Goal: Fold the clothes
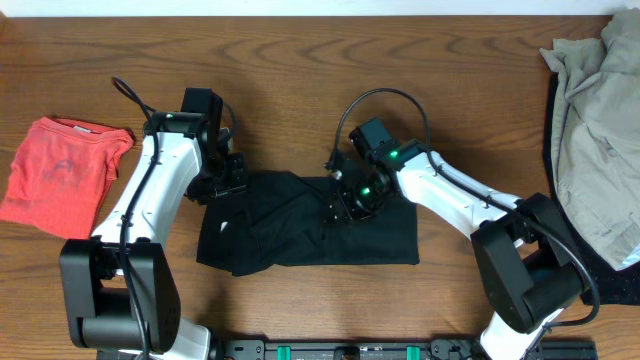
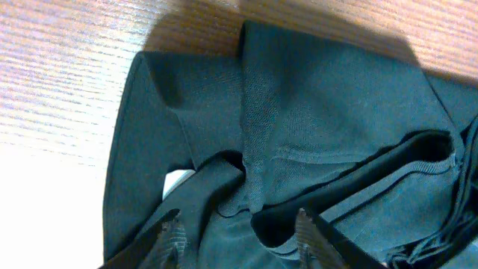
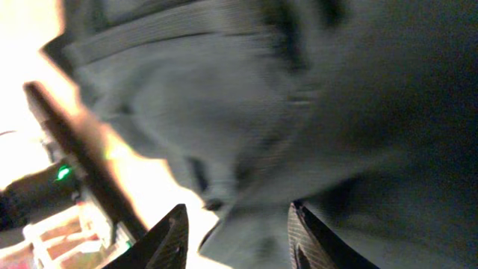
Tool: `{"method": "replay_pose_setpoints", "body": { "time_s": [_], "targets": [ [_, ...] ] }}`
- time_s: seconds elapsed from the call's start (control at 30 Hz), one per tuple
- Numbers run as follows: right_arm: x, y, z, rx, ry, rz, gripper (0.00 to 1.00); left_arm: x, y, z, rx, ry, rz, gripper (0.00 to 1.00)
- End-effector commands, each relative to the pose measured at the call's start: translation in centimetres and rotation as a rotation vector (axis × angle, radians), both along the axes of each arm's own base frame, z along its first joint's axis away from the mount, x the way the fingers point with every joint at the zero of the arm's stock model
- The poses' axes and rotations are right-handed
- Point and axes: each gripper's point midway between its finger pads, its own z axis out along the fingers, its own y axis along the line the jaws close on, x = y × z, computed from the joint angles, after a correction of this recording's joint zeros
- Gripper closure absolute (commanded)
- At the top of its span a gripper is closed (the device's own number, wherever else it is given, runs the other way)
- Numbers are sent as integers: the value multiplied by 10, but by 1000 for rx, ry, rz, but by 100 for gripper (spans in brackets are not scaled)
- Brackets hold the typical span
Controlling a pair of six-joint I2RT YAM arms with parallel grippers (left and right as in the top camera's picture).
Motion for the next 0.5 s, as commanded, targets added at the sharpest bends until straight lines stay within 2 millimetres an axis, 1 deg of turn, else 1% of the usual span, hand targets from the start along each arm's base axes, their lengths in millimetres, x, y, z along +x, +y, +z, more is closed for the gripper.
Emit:
{"method": "replay_pose_setpoints", "body": {
  "time_s": [0.0,0.07,0.1,0.17,0.2,0.27,0.4,0.47],
  "targets": [
    [-9,11,15,80,-35,79,63,5,2,7,11,-22,10,45],
    [1,-2,5,-19,-45,10,64,4,2,6,12,-19,10,39],
    [7,-11,1,-77,-49,-38,63,4,3,6,12,-17,10,34],
    [15,-26,2,-145,-67,-87,60,2,6,5,33,-14,10,26],
    [19,-34,6,-169,-83,-107,59,2,10,3,55,-12,11,23],
    [28,-49,16,-208,-131,-143,57,1,14,0,79,-14,11,19],
    [41,-75,38,-270,-226,-208,53,2,15,-9,79,-16,-18,16],
    [44,-83,46,-285,-254,-228,51,3,16,-16,81,-5,-48,16]
  ]
}}
